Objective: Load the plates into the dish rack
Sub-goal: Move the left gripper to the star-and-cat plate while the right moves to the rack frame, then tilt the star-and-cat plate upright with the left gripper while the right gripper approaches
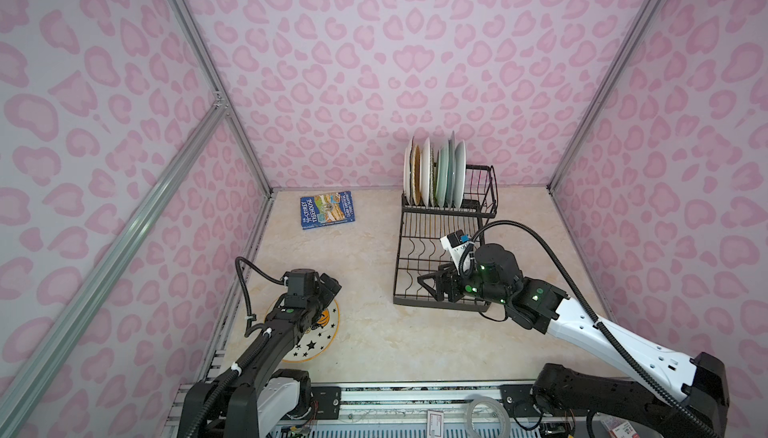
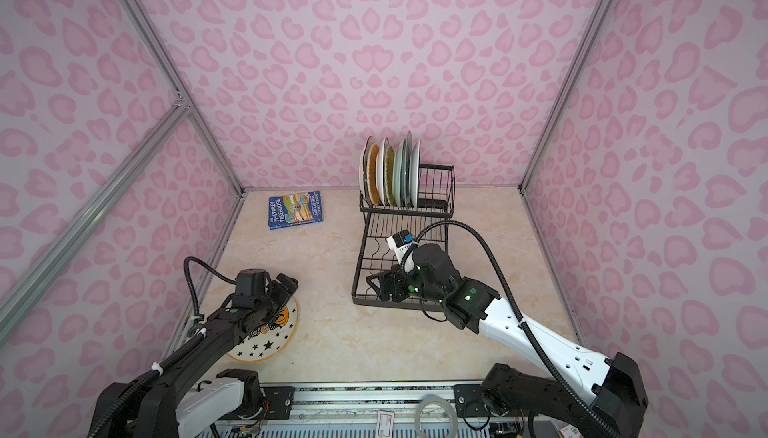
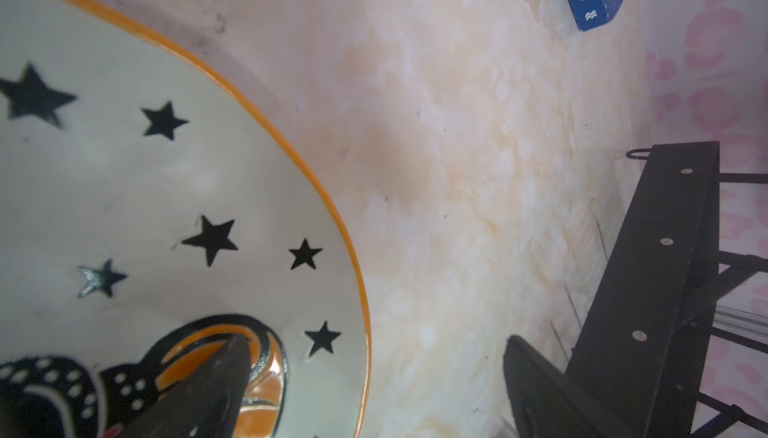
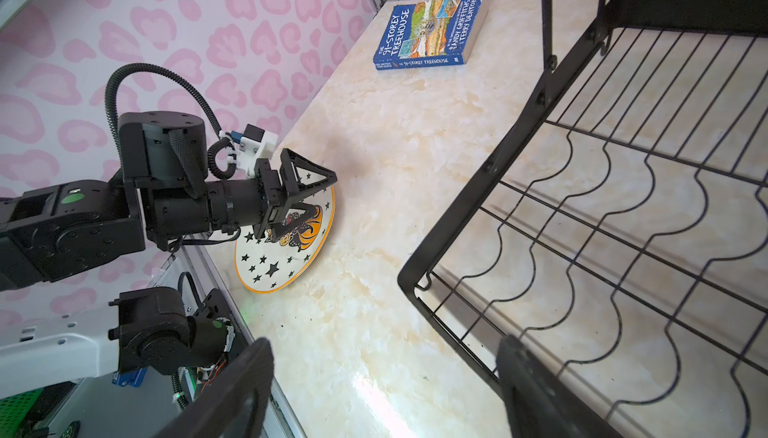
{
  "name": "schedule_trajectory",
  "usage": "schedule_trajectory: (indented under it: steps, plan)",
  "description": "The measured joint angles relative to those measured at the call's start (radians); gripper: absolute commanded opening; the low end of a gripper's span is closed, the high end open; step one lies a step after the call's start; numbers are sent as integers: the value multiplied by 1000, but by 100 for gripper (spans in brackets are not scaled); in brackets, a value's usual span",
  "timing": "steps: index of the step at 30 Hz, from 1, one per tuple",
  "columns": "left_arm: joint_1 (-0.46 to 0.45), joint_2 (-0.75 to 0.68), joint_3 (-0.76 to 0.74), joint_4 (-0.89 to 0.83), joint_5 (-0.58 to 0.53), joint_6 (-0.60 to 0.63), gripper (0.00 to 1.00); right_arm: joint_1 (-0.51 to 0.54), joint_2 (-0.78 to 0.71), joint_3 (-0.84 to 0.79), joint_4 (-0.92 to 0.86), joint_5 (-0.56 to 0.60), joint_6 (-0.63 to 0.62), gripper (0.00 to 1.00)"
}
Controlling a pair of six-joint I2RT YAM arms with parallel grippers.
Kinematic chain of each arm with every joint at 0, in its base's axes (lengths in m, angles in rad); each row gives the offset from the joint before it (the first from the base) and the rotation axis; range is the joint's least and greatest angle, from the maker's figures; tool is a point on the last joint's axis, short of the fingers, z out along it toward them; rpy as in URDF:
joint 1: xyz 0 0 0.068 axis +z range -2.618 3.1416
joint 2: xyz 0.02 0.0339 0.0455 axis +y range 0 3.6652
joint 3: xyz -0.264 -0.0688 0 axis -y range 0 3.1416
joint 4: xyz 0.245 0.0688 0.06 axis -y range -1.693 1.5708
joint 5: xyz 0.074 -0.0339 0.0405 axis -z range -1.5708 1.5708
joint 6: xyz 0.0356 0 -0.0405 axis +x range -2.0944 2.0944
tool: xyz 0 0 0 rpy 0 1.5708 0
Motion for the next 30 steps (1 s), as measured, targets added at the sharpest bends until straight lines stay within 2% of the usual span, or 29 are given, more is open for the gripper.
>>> schedule_trajectory:
  steps: [8, 12, 16, 19, 24, 30]
  plan:
    - [-135, 204, 121, 97, -24, -51, 97, 0, -23, -1, -5, 13, -3, 84]
    - [-159, 259, 178, 98, -4, -71, 97, 0, -35, -1, -8, 18, -7, 84]
    - [-161, 255, 235, 81, -2, -62, 97, -1, -50, -1, -11, 23, -10, 84]
    - [-159, 168, 249, 45, -18, -39, 97, -2, -56, -4, -14, 29, -11, 84]
    - [-129, -68, 241, -87, -53, 15, 98, -3, -58, -10, -14, 30, -17, 86]
    - [59, -424, 146, -353, -93, 53, 98, 3, -42, -18, -6, 21, -18, 97]
